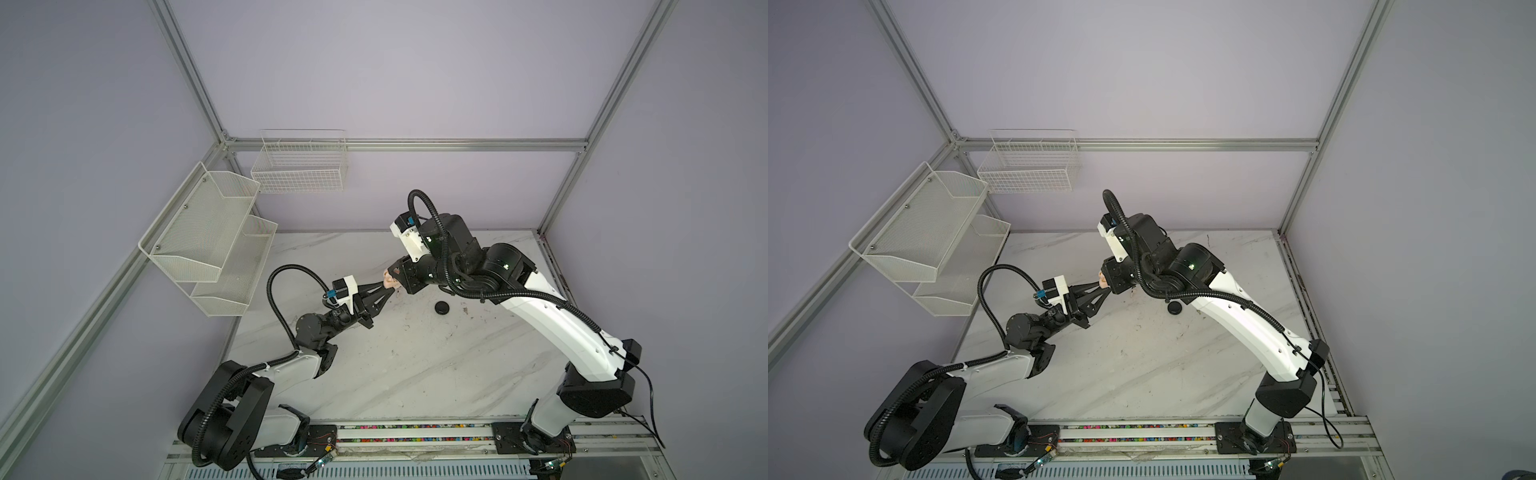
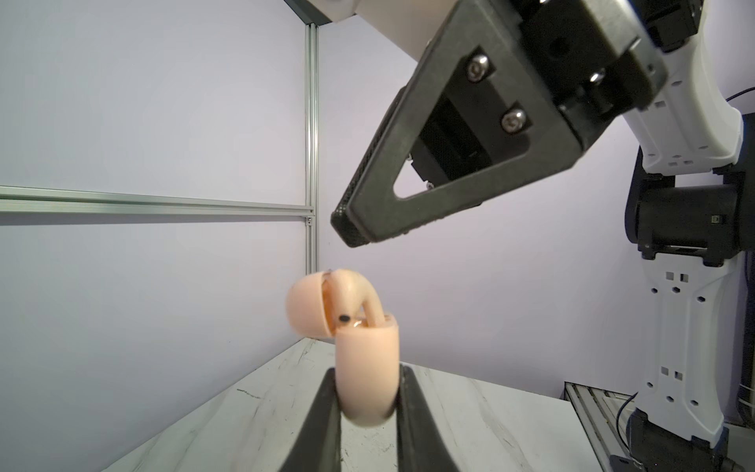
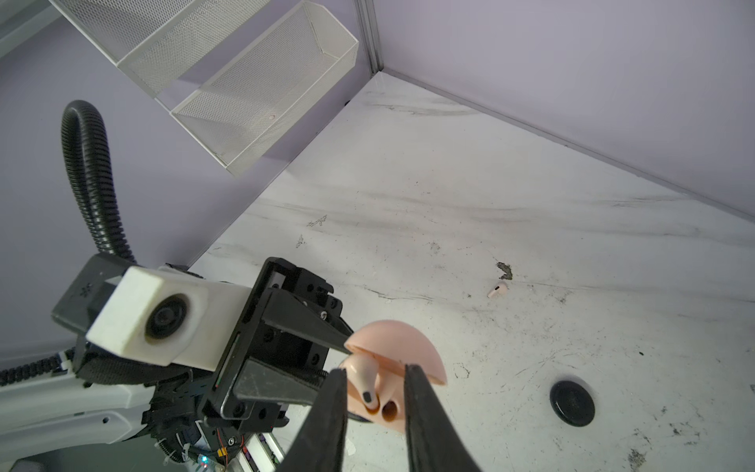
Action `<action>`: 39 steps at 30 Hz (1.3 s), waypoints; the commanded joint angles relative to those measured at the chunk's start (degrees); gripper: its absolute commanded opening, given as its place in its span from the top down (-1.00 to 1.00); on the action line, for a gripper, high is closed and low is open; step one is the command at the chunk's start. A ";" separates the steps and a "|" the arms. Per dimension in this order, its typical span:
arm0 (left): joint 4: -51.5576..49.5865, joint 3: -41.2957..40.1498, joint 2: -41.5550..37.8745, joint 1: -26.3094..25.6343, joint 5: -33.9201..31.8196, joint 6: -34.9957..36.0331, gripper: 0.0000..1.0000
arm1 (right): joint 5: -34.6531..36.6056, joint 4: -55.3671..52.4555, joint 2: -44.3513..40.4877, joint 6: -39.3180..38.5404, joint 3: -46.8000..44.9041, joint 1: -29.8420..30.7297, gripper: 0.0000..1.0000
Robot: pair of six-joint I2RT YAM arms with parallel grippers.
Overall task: Insert wireless bluetooth earbuds into charging case
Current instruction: Touch the wireless bluetooth earbud to the charging case.
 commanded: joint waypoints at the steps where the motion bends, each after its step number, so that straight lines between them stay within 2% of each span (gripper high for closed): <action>1: 4.18 -1.37 -1.35 -0.12 0.45 -0.14 1.00 | -2.17 0.76 -0.65 -1.74 0.25 0.62 0.51; 5: 4.25 -1.42 -1.17 -0.21 0.46 -0.24 1.00 | -2.51 1.54 -0.98 -2.13 -0.34 0.99 0.59; 20: 4.18 -1.33 -1.42 -0.15 0.64 -0.24 1.00 | -2.79 2.65 -1.88 -1.15 -5.42 0.98 0.68; 39: 4.19 -1.36 -1.54 -0.19 0.72 -0.15 1.00 | 0.11 -0.84 -4.41 -1.14 -4.74 1.03 0.70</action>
